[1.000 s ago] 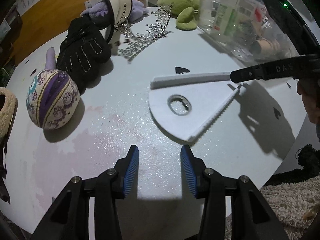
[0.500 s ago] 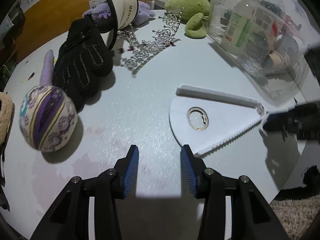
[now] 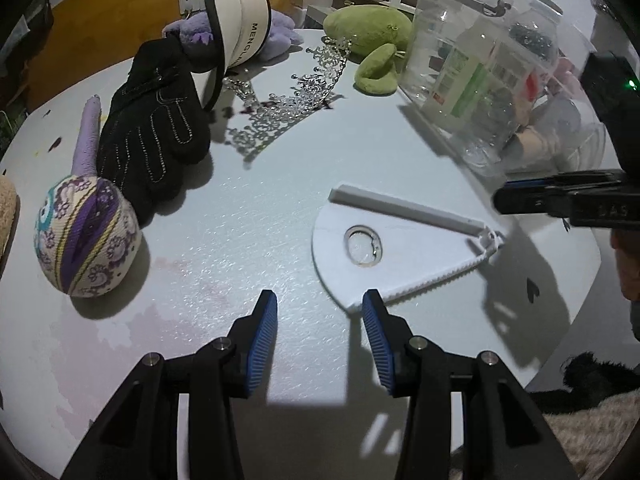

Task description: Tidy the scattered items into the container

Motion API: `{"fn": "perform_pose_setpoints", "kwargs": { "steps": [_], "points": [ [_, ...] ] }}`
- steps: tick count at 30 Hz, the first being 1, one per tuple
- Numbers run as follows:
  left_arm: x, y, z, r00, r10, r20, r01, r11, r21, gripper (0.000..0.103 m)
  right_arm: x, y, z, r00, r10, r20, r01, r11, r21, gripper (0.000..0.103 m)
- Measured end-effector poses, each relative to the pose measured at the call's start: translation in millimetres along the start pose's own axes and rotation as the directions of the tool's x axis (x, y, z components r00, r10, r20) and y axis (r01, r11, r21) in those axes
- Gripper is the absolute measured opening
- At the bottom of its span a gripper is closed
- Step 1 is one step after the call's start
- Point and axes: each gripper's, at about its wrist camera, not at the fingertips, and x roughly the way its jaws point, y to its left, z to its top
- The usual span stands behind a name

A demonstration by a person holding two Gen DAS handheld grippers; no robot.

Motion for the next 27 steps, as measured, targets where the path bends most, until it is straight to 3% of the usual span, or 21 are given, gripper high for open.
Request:
{"fn": "perform_pose_setpoints", "kwargs": {
  "steps": [5, 11, 19, 23, 24, 27],
  "points": [
    [14, -8, 8, 1.000, 0.015, -0.023, -0.016, 1.000, -0.016, 0.044, 18, 12, 12, 0.999, -0.019, -0.043, 0.015, 0.995, -0.095, 0.032],
    [17, -10, 8, 0.999, 0.019, -0.035, -0.019, 1.000, -0.017, 0.044, 30, 21, 3, 0.997, -0.032, -0.064, 0.022, 0.988, -0.151, 0.032],
    [7, -22, 3, 1.000, -0.012, -0.013, 0.012, 1.000, 0.004, 0.044, 36, 33, -25, 0.992, -0.125, 0.013, 0.124, 0.958, -0.258, 0.032],
    [14, -29, 0, 0.999, -0.011, -0.033, 0.011, 1.000, 0.012, 0.044, 38, 49, -42, 0.975, -0.197, 0.103, 0.221, 0.903, -0.369, 0.030],
    [14, -29, -1, 0.999, -0.011, -0.031, 0.011, 1.000, 0.009, 0.044, 38, 55, -45, 0.968, -0.219, 0.124, 0.251, 0.879, -0.405, 0.021],
    [14, -24, -3, 0.999, -0.030, -0.039, 0.029, 0.999, -0.025, 0.044, 44, 72, -59, 0.937, -0.295, 0.185, 0.348, 0.769, -0.536, 0.015]
  ]
}}
